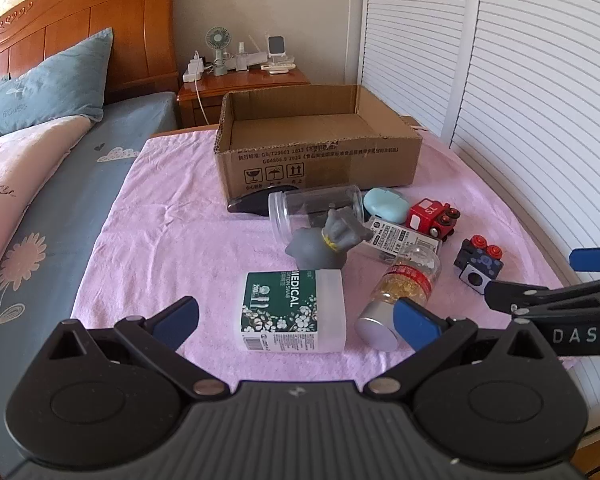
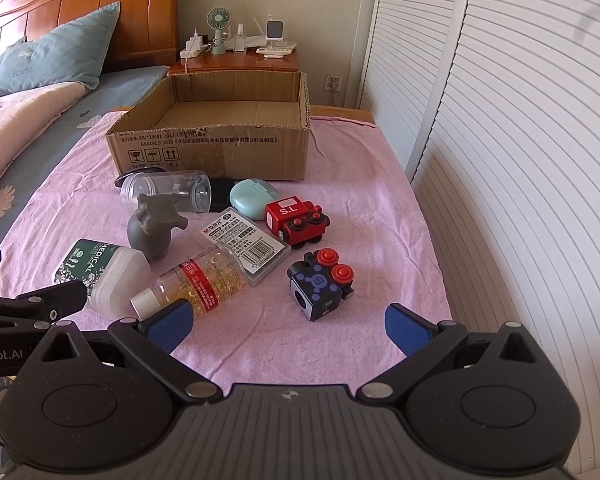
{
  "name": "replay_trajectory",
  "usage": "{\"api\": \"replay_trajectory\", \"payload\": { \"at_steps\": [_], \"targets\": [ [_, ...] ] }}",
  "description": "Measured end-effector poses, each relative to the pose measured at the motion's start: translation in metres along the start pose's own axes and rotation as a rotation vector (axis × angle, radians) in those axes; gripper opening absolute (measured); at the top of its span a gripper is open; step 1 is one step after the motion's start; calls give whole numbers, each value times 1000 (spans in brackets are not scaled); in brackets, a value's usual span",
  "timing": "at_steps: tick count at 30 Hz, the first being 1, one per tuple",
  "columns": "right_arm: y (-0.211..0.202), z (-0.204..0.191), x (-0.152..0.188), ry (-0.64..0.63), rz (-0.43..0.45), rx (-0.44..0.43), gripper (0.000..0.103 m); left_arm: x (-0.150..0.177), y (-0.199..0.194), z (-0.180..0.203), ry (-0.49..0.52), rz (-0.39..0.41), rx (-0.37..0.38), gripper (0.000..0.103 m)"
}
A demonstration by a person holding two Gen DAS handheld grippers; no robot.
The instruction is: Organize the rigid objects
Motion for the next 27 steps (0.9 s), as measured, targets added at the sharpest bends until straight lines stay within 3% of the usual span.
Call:
{"api": "replay_trajectory", "payload": {
  "at_steps": [12, 27],
  "targets": [
    [16, 2, 0, -17, 12, -17, 103, 0, 18, 10, 87, 15, 91, 102],
    [53, 34, 15, -15, -38, 7, 103, 4, 77, -13, 35, -70, 70, 102]
  ]
}}
Point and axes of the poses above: each gripper's, at about its wrist camera, not at the fingertips, and y roughly the way its jaws point, z to its right, x to its underside, the point moved 8 cm from there along y, roughly the way its jaws point, and after that the axes turned 5 degrees about -z, right-handed, at the moved point
